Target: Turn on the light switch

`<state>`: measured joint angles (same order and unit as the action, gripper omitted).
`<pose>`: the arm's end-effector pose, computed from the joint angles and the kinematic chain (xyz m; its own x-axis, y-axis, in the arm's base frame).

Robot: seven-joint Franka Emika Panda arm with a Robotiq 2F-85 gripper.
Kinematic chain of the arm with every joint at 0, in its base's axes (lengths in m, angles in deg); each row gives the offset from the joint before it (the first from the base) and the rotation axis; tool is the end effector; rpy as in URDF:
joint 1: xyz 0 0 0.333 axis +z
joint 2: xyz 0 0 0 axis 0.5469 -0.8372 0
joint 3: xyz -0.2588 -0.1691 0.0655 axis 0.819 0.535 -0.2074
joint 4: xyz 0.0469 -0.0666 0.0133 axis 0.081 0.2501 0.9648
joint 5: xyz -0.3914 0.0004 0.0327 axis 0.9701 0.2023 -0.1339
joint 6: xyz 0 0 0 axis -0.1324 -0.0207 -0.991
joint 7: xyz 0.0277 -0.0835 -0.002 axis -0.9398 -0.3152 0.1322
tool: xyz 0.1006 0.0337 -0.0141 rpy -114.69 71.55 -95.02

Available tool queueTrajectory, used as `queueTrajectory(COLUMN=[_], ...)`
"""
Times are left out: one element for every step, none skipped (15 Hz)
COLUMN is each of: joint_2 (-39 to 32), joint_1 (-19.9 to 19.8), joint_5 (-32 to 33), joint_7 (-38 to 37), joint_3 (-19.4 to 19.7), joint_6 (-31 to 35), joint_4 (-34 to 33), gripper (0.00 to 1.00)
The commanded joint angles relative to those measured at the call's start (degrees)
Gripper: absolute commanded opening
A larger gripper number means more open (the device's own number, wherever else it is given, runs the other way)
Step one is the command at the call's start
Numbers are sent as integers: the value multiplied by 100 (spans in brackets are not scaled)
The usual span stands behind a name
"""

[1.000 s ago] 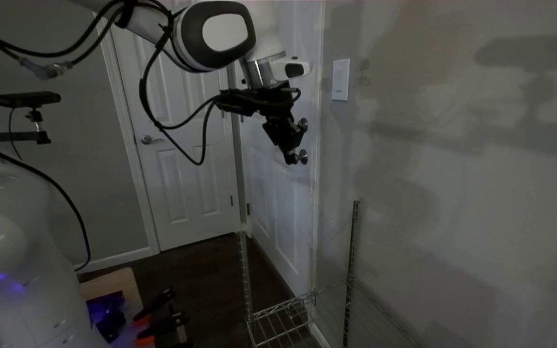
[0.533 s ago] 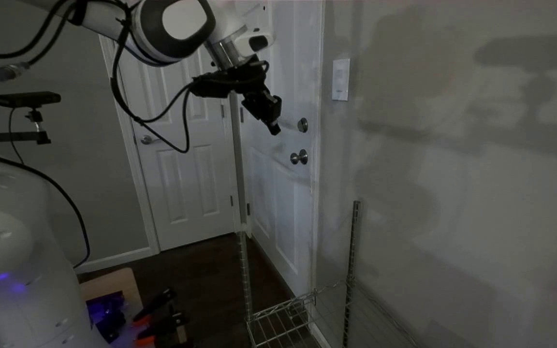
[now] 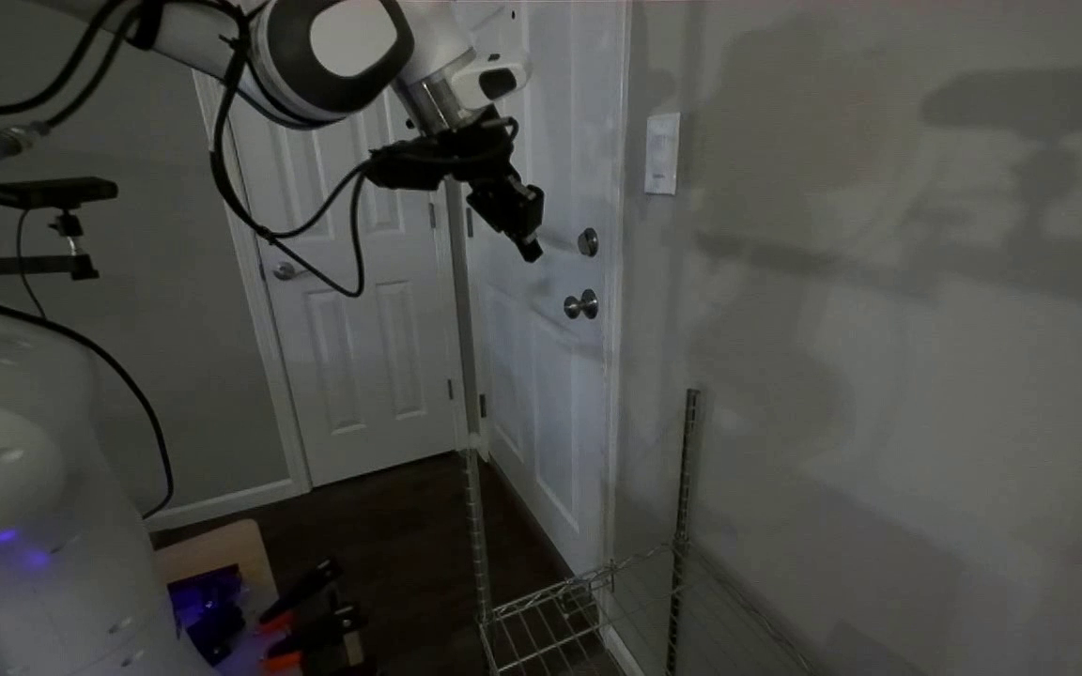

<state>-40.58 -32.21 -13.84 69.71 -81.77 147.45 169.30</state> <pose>0.3918 0.0159 0.5298 0.8628 -0.0046 0.5056 0.0002 -1.0000 -0.0094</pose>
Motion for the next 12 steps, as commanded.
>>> queueTrajectory(joint_2=[-3,-2,-3,-3,-76,-146,-214,-252,-319,-384,-503,-589], joint_1=[-9,-9,-9,-9,-5,-25,-36,-46,-27,-28,10,28], joint_5=[-8,-8,-8,-8,-10,18,37,52,35,35,4,-3], joint_7=[8,8,8,8,19,6,-2,-22,-16,-19,4,18], joint_3=[-6,-6,-6,-6,-2,-21,-38,-58,-57,-64,-55,-57], joint_6=[-13,-13,-13,-13,65,206,410,588,814,1025,1216,1369], joint_4=[-10,-11,-11,-11,-41,-63,-87,-102,-132,-154,-223,-264], gripper=[1,1,1,0,0,0,0,0,0,0,0,0])
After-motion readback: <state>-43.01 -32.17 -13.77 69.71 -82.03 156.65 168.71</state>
